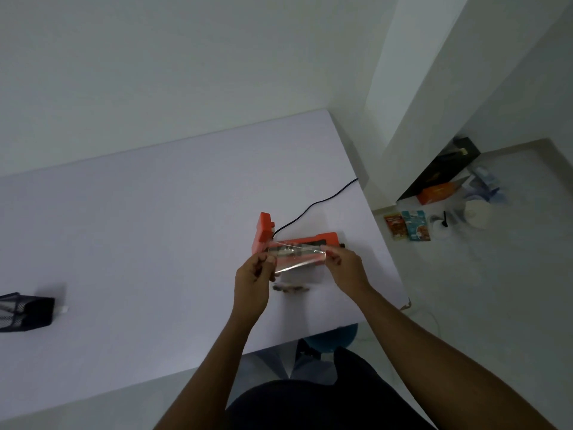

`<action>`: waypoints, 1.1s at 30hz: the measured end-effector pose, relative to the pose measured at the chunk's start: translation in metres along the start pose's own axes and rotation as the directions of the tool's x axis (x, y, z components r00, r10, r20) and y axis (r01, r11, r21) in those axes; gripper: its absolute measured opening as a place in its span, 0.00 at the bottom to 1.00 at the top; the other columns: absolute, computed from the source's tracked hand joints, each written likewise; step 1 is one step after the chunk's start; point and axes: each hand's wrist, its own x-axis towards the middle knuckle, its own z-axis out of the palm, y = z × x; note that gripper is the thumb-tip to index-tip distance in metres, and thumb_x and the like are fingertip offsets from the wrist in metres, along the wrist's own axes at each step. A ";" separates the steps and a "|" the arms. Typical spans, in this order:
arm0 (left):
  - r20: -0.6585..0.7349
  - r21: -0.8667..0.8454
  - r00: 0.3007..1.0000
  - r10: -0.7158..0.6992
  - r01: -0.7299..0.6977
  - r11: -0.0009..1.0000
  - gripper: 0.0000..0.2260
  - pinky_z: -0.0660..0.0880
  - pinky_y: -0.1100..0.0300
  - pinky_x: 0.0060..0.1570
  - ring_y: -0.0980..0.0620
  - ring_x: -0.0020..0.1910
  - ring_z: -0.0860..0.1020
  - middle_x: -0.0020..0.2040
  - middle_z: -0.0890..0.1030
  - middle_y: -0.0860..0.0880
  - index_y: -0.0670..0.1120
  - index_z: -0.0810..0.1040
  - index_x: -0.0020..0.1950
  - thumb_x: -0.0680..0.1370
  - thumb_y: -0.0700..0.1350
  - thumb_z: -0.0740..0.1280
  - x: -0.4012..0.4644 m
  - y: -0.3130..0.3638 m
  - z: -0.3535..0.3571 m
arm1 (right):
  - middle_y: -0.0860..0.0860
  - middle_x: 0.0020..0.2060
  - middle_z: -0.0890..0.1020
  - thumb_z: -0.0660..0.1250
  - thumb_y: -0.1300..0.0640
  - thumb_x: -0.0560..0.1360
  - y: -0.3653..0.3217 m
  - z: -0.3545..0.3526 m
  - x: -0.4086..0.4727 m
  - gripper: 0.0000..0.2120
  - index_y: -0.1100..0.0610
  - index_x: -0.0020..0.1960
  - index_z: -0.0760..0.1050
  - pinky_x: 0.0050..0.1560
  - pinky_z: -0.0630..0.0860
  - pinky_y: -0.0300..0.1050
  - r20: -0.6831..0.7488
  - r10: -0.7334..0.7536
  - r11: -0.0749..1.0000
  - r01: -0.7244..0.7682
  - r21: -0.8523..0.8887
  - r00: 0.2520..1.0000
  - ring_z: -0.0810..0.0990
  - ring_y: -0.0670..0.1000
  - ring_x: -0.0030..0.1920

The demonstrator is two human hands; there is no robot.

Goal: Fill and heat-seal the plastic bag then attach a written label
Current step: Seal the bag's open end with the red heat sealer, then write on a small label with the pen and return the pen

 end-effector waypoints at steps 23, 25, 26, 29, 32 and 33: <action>-0.234 -0.043 0.972 0.019 -0.030 0.999 0.07 0.74 0.66 0.37 0.52 0.36 0.79 0.38 0.82 0.46 0.45 0.78 0.50 0.83 0.44 0.61 -0.032 -0.013 -0.201 | 0.45 0.56 0.79 0.76 0.52 0.72 -0.112 0.202 -0.051 0.16 0.51 0.59 0.79 0.55 0.78 0.43 0.596 -0.130 0.990 0.077 0.114 0.792 0.78 0.48 0.54; -0.271 -0.080 0.962 -0.018 -0.004 0.997 0.07 0.74 0.65 0.36 0.52 0.36 0.79 0.39 0.82 0.46 0.46 0.78 0.50 0.82 0.45 0.62 -0.021 -0.026 -0.229 | 0.49 0.52 0.84 0.74 0.57 0.74 -0.128 0.228 -0.047 0.09 0.56 0.53 0.84 0.59 0.78 0.43 0.573 -0.144 0.980 0.037 0.195 0.807 0.82 0.48 0.54; -0.286 -0.101 0.958 -0.032 0.003 0.995 0.07 0.74 0.65 0.36 0.52 0.36 0.79 0.39 0.82 0.46 0.45 0.78 0.50 0.82 0.44 0.62 -0.014 -0.033 -0.243 | 0.50 0.51 0.85 0.73 0.59 0.75 -0.136 0.242 -0.045 0.07 0.59 0.52 0.84 0.59 0.78 0.41 0.568 -0.136 0.978 0.017 0.210 0.812 0.83 0.46 0.53; -0.289 -0.140 0.954 -0.076 0.036 0.990 0.06 0.74 0.62 0.36 0.51 0.36 0.79 0.39 0.83 0.45 0.45 0.78 0.51 0.82 0.44 0.62 0.013 -0.056 -0.289 | 0.49 0.44 0.86 0.70 0.60 0.78 -0.159 0.279 -0.042 0.05 0.60 0.48 0.83 0.51 0.76 0.34 0.553 -0.097 0.982 -0.010 0.187 0.828 0.82 0.41 0.45; -0.223 -0.134 0.969 -0.108 0.079 0.988 0.06 0.75 0.57 0.36 0.49 0.38 0.81 0.41 0.84 0.46 0.45 0.77 0.52 0.82 0.45 0.62 0.043 -0.080 -0.332 | 0.46 0.37 0.81 0.67 0.59 0.80 -0.173 0.316 -0.040 0.08 0.54 0.42 0.80 0.42 0.76 0.41 0.529 -0.030 0.985 -0.066 0.162 0.848 0.78 0.44 0.37; -0.194 -0.132 0.975 -0.113 0.088 0.987 0.06 0.75 0.56 0.36 0.49 0.39 0.82 0.41 0.84 0.47 0.45 0.78 0.53 0.82 0.45 0.62 0.053 -0.088 -0.345 | 0.47 0.36 0.80 0.66 0.58 0.80 -0.178 0.326 -0.040 0.09 0.53 0.42 0.78 0.40 0.77 0.45 0.511 0.009 0.983 -0.102 0.155 0.859 0.77 0.46 0.37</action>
